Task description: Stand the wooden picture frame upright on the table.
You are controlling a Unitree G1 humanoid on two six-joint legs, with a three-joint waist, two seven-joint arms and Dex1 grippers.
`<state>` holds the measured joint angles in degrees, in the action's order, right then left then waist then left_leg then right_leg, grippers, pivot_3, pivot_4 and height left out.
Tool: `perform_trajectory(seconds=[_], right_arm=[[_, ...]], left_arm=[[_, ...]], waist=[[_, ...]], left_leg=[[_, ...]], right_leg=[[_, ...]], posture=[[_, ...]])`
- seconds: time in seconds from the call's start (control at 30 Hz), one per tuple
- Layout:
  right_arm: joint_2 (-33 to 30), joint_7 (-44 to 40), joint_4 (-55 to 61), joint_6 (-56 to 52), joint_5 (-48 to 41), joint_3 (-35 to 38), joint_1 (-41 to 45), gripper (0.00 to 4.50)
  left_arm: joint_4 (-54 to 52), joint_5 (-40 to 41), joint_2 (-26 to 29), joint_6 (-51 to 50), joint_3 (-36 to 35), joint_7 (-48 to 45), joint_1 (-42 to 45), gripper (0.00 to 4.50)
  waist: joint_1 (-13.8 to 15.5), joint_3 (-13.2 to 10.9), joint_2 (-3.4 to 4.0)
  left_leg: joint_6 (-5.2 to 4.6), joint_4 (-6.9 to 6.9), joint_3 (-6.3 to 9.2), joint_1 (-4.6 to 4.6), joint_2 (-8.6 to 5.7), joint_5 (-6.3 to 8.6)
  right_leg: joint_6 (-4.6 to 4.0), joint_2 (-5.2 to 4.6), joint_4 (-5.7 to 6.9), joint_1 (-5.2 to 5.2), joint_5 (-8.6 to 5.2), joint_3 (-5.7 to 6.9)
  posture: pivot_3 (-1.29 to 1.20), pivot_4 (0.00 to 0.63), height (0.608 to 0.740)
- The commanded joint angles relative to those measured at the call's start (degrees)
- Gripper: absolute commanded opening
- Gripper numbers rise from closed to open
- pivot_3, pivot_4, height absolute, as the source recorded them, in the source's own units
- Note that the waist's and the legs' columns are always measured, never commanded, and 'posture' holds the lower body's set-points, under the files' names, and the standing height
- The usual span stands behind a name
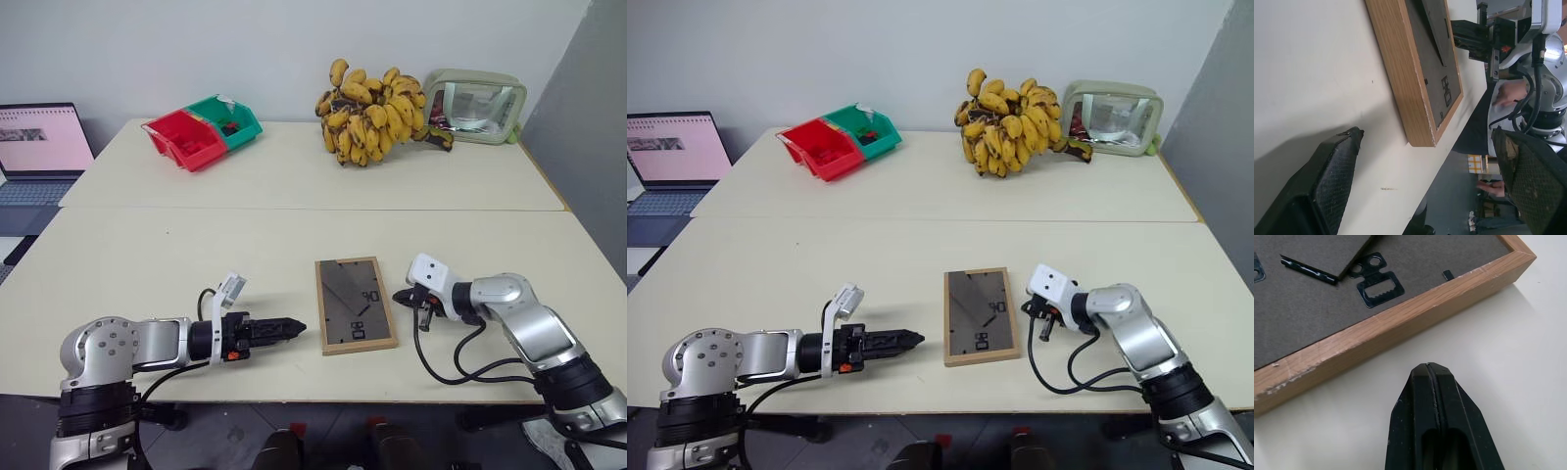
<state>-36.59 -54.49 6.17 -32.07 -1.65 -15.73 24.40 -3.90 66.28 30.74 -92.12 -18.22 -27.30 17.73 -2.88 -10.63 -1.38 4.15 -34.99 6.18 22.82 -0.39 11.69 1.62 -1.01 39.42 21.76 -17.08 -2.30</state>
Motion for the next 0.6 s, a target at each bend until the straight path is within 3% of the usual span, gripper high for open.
perform_trajectory(seconds=[0.03, 0.6], right_arm=[[0.73, 0.49, 2.56, -1.50, -0.67, -0.60, -0.77, 0.00], [6.56, 3.75, 7.27, -6.88, -0.89, -3.73, -0.60, 0.00]], left_arm=[[0.13, -4.73, -3.69, 1.49, 1.85, 4.84, -1.08, 4.48], [-2.72, -5.91, -14.03, -0.38, 4.88, 6.89, -1.33, 4.48]], waist=[[0.06, 0.03, 0.02], [1.43, 0.46, 0.29]], left_leg=[[0.00, 0.00, 0.00, -0.01, -0.02, 0.00], [-0.01, 0.00, 0.03, -0.24, -0.17, 0.00]], right_leg=[[0.00, -0.01, 0.00, -0.01, 0.00, -0.01], [0.43, -0.04, -0.44, -0.50, -0.05, 0.02]], posture=[[0.00, 0.150, 0.740], [0.00, 0.150, 0.740]])
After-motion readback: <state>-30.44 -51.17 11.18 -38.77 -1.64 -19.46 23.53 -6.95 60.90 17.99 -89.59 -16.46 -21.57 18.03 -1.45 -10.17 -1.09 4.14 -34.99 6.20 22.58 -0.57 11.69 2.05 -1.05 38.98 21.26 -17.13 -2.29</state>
